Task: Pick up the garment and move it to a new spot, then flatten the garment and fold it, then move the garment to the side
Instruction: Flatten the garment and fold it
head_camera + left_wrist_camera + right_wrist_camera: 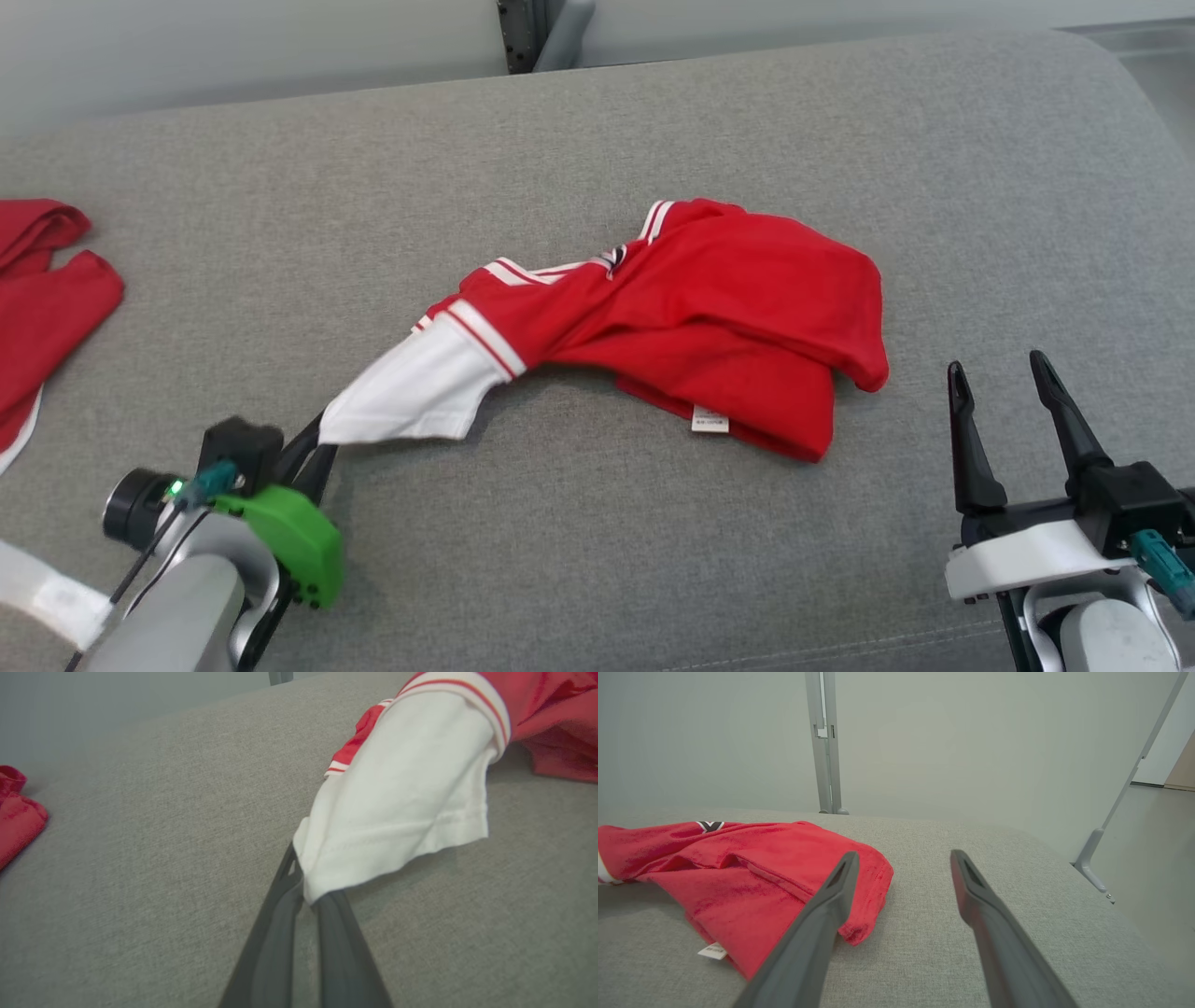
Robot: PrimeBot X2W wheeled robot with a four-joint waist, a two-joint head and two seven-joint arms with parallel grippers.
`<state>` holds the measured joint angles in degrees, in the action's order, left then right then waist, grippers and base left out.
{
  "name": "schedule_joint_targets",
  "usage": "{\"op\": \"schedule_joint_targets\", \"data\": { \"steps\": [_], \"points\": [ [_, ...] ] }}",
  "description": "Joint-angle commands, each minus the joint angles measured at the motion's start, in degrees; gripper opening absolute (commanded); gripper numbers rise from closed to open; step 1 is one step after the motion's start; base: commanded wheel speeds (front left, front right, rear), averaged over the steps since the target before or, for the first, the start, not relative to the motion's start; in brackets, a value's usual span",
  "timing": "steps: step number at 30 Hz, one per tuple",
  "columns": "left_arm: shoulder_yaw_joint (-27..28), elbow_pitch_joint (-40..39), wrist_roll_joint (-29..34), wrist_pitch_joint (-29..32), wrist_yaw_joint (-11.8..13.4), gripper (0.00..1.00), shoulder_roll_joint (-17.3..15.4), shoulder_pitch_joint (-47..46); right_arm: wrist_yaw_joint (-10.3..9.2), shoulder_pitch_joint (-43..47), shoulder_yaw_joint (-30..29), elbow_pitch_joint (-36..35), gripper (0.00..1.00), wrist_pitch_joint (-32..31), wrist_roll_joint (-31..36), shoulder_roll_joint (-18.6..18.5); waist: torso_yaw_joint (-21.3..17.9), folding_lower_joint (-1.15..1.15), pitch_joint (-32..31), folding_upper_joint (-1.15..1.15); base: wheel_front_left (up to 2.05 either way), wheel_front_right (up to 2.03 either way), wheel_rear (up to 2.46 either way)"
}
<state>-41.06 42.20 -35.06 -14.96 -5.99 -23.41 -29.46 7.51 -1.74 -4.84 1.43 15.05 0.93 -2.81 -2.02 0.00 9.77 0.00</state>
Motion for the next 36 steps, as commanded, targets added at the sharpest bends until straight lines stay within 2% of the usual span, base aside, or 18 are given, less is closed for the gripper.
{"op": "schedule_joint_targets", "data": {
  "steps": [1,4,9,10,11,12,18,21,24,28,30,32,36],
  "points": [
    [0.17,-2.05,1.48,-0.27,1.42,0.0,-1.97,2.69,-0.04,1.07,-0.51,-0.28,1.0,0.2,0.1,-0.15,1.63,0.0,-1.49,0.0,0.0,0.0,0.0],
    [-0.34,-7.25,3.73,-0.24,4.15,0.0,-6.03,8.52,-0.04,1.97,-1.28,-0.68,1.0,0.2,-0.2,-0.14,3.14,0.0,-1.84,0.0,0.0,0.0,0.0],
    [-2.47,-12.02,4.12,1.16,5.58,0.0,-8.1,16.44,-0.04,2.41,-0.73,-0.21,1.0,0.2,-0.06,-0.15,4.79,0.0,-1.89,0.0,0.0,0.0,0.0],
    [-2.54,-12.38,3.58,1.18,5.76,0.14,-7.73,17.33,-0.04,2.33,-0.59,-0.07,1.0,0.2,0.03,-0.14,4.94,0.0,-1.99,0.0,0.0,0.0,0.0],
    [-2.58,-12.57,3.2,1.2,6.13,0.6,-7.34,18.16,-0.04,2.31,-0.5,0.03,1.0,0.21,0.15,-0.15,5.08,0.0,-2.15,0.0,0.0,0.0,0.0],
    [-2.59,-12.54,2.42,1.75,6.23,1.0,-6.83,19.09,-0.04,2.34,-0.38,0.15,1.0,0.2,0.27,-0.15,5.19,0.0,-2.36,0.0,0.0,0.0,0.0],
    [0.07,-12.37,-2.9,5.2,8.14,1.0,-6.63,22.09,-0.04,2.43,0.22,0.34,1.0,0.21,1.0,-0.15,4.68,0.0,-3.5,0.0,0.0,0.0,0.0],
    [3.34,-14.4,-6.86,7.74,10.94,1.0,-8.1,24.11,-0.04,3.08,0.1,0.37,1.0,0.21,0.99,-0.14,3.9,0.0,-4.33,0.0,0.0,0.0,0.0],
    [5.58,-21.17,-6.15,6.4,14.23,1.0,-9.47,23.05,-0.04,3.76,-0.34,0.14,1.0,0.2,0.95,-0.16,3.53,0.0,-4.76,0.0,0.0,0.0,0.0],
    [3.48,-32.19,-2.47,7.33,15.83,1.0,-8.71,19.83,-0.04,3.83,-0.03,0.15,1.0,0.2,1.32,-0.14,2.75,0.0,-4.89,0.0,0.0,0.0,0.0],
    [1.15,-36.02,-0.12,8.8,15.59,1.0,-7.49,16.93,-0.04,3.03,-0.03,0.01,1.0,0.21,1.46,-0.16,1.9,0.0,-4.66,0.0,0.0,0.0,0.0],
    [-1.32,-38.18,1.69,10.05,14.68,1.0,-4.31,13.79,-0.04,2.44,0.03,-0.19,1.0,0.2,1.51,-0.14,1.05,0.0,-4.21,0.0,0.0,0.0,0.0],
    [-6.84,-36.45,5.02,12.91,11.36,1.0,2.14,6.0,-0.04,0.82,0.8,-0.43,1.0,0.2,1.34,-0.14,-1.61,0.0,-2.16,0.0,0.0,0.0,0.0]
  ]
}}
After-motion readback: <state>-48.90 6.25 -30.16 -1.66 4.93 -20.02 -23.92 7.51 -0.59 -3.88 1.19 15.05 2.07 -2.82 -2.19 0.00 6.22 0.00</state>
